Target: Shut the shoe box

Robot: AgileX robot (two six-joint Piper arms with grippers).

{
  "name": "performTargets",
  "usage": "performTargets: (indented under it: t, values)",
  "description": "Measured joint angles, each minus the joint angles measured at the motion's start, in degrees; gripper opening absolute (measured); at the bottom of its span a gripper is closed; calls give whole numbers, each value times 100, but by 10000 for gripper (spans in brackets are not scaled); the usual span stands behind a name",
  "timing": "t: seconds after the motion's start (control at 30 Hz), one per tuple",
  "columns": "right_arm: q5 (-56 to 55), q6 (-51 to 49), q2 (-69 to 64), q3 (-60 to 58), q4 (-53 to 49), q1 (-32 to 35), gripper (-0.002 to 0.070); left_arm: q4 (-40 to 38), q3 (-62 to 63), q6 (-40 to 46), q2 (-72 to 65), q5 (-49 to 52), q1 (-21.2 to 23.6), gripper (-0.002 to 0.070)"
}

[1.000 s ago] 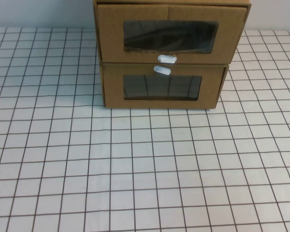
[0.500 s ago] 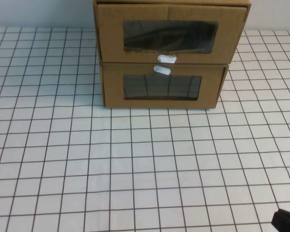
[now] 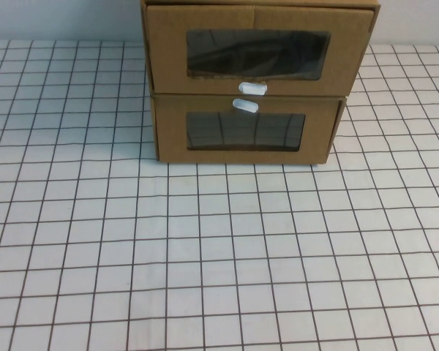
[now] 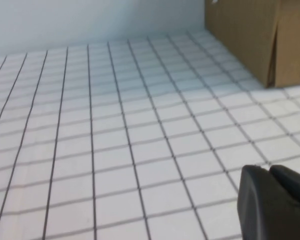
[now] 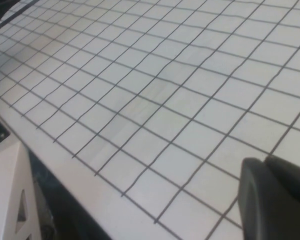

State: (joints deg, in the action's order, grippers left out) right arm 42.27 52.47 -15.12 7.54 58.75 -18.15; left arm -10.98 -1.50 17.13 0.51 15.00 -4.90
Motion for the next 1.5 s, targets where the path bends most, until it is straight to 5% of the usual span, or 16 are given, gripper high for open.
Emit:
performTargets:
  t: [0.7, 1.03, 1.17, 1.37, 1.5]
  values:
    - [1006, 0, 0, 0, -52, 0, -14, 259, 0, -25, 4, 710, 82, -5]
    - [26, 0, 571, 0, -185, 308, -14, 259, 0, -25, 4, 710, 82, -5]
    - [-989, -563, 967, 0, -1436, 375, -14, 259, 0, -25, 4, 710, 82, -5]
    - [-1440, -3670, 1206, -29, -4322, 575, -14, 259, 0, -25, 13, 710, 82, -5]
    - [-1523, -4256, 1382, -290, -4875, 906, -14, 259, 0, -25, 13, 710, 82, -5]
